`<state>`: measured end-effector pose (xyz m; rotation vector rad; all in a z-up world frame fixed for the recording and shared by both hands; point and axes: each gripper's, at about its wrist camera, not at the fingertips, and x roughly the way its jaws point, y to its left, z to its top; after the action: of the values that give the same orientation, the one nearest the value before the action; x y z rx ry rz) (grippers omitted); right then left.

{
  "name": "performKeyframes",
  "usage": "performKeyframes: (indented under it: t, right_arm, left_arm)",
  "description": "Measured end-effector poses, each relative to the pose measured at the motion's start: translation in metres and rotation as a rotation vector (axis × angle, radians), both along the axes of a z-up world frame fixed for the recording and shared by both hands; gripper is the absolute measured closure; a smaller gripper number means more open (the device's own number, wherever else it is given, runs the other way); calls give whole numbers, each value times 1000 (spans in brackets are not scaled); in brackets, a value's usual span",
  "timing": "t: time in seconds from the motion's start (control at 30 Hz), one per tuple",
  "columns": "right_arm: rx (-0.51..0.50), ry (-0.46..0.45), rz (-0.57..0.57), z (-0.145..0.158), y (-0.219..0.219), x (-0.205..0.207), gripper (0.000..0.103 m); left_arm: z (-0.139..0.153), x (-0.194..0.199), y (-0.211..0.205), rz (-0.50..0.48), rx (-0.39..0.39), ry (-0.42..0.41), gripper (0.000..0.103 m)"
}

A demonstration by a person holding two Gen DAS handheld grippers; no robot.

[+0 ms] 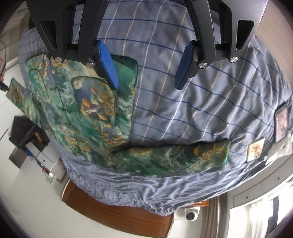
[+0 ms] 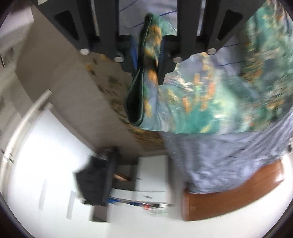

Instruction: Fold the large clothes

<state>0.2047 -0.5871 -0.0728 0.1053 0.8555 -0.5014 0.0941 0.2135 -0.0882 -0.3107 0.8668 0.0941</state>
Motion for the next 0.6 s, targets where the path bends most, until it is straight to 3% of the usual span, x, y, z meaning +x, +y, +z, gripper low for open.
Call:
performKeyframes:
  t: [0.13, 0.2, 0.23, 0.4, 0.5, 0.6]
  right_arm:
    - [-28, -30, -174, -5, -35, -16, 62]
    - [-14, -66, -182, -4, -36, -27, 51]
    - [-13, -77, -167, -4, -32, -32, 51]
    - [17, -77, 0, -15, 21, -57, 43]
    - [125, -96, 139, -26, 66, -76, 37]
    - [259, -69, 286, -46, 106, -91, 33]
  left_arm:
    - [0, -2, -1, 8, 27, 7, 25]
    - [-2, -1, -2, 10, 27, 9, 23]
    - [-4, 1, -3, 6, 21, 13, 23]
    - [-12, 10, -16, -23, -5, 24, 18]
    - [-22, 19, -27, -89, -33, 36, 7]
    - [-42, 36, -27, -151, -140, 63, 6]
